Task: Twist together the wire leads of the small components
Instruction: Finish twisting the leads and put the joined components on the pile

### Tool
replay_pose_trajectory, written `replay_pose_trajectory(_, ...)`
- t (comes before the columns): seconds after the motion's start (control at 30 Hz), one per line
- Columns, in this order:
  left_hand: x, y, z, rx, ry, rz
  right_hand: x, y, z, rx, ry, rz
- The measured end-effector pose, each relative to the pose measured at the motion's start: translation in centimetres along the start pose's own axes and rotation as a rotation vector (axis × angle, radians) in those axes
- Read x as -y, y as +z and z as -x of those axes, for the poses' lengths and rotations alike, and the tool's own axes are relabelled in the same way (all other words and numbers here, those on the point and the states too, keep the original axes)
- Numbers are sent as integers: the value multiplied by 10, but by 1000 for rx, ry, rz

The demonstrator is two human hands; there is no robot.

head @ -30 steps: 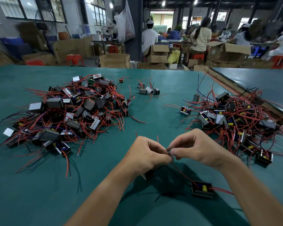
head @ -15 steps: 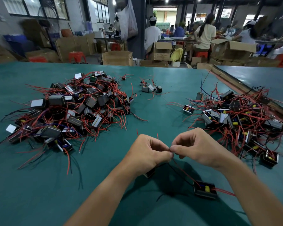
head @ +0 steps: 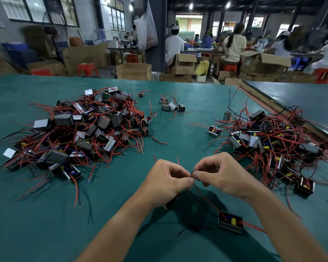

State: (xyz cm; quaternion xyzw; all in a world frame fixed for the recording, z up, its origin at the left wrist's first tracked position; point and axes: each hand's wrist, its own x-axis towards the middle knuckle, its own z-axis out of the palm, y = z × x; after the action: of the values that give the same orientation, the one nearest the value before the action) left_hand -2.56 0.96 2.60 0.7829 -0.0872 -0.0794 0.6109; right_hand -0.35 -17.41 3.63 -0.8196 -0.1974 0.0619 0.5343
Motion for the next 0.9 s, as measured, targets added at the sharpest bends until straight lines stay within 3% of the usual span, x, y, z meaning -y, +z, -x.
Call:
replay_pose_trajectory(0.53, 6, -1, -5, -49, 22, -24, 0, 9, -2, -83, 49, 22)
replay_pose_trajectory(0.8, 10, 11, -3, -269, 340, -273, 0, 14, -6, -244, 86, 25)
replay_pose_trajectory(0.9, 12, 11, -2, -292, 370, -276, 0, 15, -7, -256, 104, -5)
